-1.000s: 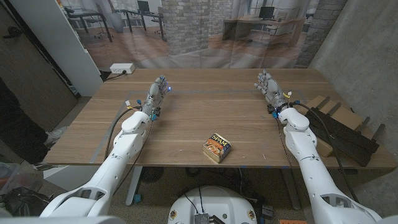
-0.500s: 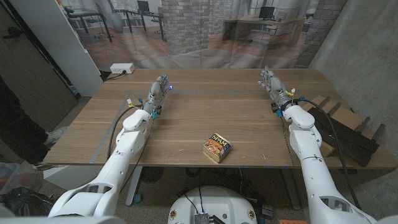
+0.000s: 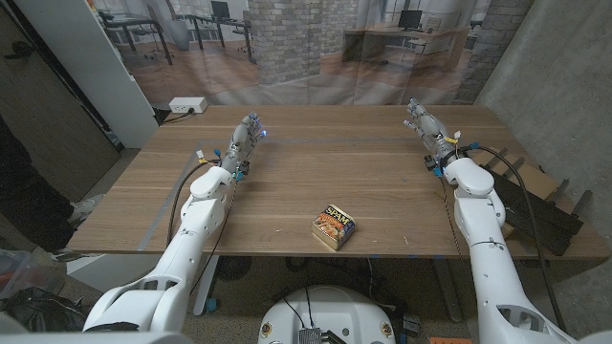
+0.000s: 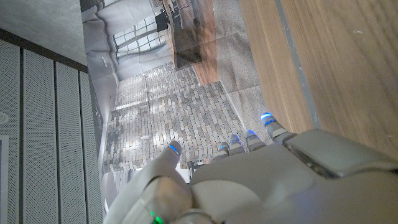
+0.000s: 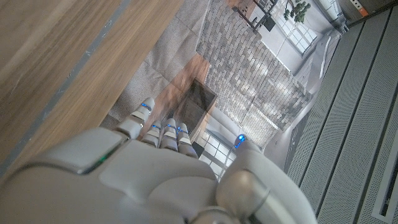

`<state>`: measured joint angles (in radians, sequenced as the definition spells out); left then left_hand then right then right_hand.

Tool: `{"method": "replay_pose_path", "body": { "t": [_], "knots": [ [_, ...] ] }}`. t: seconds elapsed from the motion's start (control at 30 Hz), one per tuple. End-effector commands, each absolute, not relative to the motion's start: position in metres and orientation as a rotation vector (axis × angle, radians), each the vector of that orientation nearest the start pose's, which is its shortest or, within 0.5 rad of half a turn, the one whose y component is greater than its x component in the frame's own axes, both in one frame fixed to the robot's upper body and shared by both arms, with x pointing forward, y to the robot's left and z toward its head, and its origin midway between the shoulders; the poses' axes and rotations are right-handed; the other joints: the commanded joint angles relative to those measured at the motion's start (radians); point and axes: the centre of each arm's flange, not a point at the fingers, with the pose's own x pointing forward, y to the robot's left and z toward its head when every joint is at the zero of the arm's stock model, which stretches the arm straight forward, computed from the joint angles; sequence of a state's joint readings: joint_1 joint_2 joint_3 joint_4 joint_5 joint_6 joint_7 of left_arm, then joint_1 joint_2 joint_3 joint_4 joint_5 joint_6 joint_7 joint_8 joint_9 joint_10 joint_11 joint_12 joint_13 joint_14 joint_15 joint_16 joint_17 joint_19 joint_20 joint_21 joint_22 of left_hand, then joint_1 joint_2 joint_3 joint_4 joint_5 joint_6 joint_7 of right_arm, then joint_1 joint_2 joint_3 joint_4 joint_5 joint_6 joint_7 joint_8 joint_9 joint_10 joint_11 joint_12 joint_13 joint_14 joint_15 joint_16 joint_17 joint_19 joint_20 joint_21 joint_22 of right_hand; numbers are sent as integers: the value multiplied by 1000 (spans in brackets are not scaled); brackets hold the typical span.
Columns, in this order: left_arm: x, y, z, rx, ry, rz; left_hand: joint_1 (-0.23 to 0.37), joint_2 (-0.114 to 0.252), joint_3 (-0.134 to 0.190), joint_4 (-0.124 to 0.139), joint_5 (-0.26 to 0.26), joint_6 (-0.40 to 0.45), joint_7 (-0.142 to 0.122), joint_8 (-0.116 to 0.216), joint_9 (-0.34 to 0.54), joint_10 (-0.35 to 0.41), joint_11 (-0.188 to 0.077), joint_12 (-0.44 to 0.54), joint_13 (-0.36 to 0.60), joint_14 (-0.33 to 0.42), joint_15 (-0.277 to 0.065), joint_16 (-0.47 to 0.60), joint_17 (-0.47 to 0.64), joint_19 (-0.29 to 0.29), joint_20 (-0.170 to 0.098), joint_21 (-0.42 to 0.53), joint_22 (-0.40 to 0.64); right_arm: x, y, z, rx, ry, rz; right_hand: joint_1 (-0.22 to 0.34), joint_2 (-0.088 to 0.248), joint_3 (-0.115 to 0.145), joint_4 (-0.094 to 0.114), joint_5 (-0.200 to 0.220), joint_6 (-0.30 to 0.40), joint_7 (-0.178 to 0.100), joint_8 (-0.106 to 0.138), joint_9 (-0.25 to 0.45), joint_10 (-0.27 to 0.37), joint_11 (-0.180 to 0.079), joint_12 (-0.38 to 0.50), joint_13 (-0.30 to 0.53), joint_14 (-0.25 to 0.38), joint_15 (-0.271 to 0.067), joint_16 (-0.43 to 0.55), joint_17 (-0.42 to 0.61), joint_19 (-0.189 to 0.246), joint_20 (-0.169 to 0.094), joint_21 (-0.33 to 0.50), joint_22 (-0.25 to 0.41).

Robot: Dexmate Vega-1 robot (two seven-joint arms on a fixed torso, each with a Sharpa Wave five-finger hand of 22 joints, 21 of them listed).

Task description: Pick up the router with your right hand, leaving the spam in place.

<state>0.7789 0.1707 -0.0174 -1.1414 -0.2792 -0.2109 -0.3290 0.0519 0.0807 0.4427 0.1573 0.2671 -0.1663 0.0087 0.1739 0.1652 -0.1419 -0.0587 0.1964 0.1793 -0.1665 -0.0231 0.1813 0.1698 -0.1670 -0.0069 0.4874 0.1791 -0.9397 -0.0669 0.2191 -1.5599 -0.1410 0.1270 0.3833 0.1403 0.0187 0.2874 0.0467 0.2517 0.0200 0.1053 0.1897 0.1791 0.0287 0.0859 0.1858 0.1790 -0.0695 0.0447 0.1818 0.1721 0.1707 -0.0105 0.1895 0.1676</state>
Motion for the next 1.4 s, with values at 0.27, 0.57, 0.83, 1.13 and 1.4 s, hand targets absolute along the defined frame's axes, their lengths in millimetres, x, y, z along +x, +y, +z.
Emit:
{"method": "replay_pose_path", "body": {
  "t": [0.27,0.57,0.83,1.13,1.4],
  "knots": [
    [676,292,-11,-43,-615,-243,-2,52,1,1,10,-2,-5,8,5,-1,5,6,4,-98,2,6,5,-43,7,-2,5,583,-331,29,-417,-689,14,19,-1,3,-15,6,2,3,6,3,3,5,9,5,-1,6,3,4,5,1,4,3],
    [676,292,-11,-43,-619,-251,-2,52,1,1,11,-1,-5,8,5,-1,5,5,4,-98,3,5,5,-42,8,-4,5,572,-337,30,-467,-692,-35,27,-1,5,-23,7,4,3,6,3,3,4,9,5,0,6,3,4,6,1,4,3],
    [677,292,-8,-41,-624,-257,-2,52,0,1,11,-1,-5,7,5,0,7,5,4,-98,2,5,5,-40,8,-6,5,562,-341,31,-508,-690,-78,33,0,6,-28,7,5,2,6,3,6,4,9,5,0,5,3,4,6,0,4,3],
    [680,293,-6,-42,-624,-263,-2,52,-1,1,12,0,-4,7,5,0,4,5,4,-97,1,4,5,-40,8,-7,5,551,-344,30,-551,-687,-122,42,1,7,-36,8,13,0,8,3,14,4,12,5,6,3,5,4,12,-2,6,3],
    [683,293,-3,-39,-626,-270,-3,52,-1,1,12,0,-5,7,5,-1,4,5,4,-97,1,4,5,-39,8,-8,5,544,-347,30,-585,-679,-154,47,2,8,-41,8,15,0,8,3,15,5,11,5,7,1,5,4,13,-2,6,4]
  ]
}}
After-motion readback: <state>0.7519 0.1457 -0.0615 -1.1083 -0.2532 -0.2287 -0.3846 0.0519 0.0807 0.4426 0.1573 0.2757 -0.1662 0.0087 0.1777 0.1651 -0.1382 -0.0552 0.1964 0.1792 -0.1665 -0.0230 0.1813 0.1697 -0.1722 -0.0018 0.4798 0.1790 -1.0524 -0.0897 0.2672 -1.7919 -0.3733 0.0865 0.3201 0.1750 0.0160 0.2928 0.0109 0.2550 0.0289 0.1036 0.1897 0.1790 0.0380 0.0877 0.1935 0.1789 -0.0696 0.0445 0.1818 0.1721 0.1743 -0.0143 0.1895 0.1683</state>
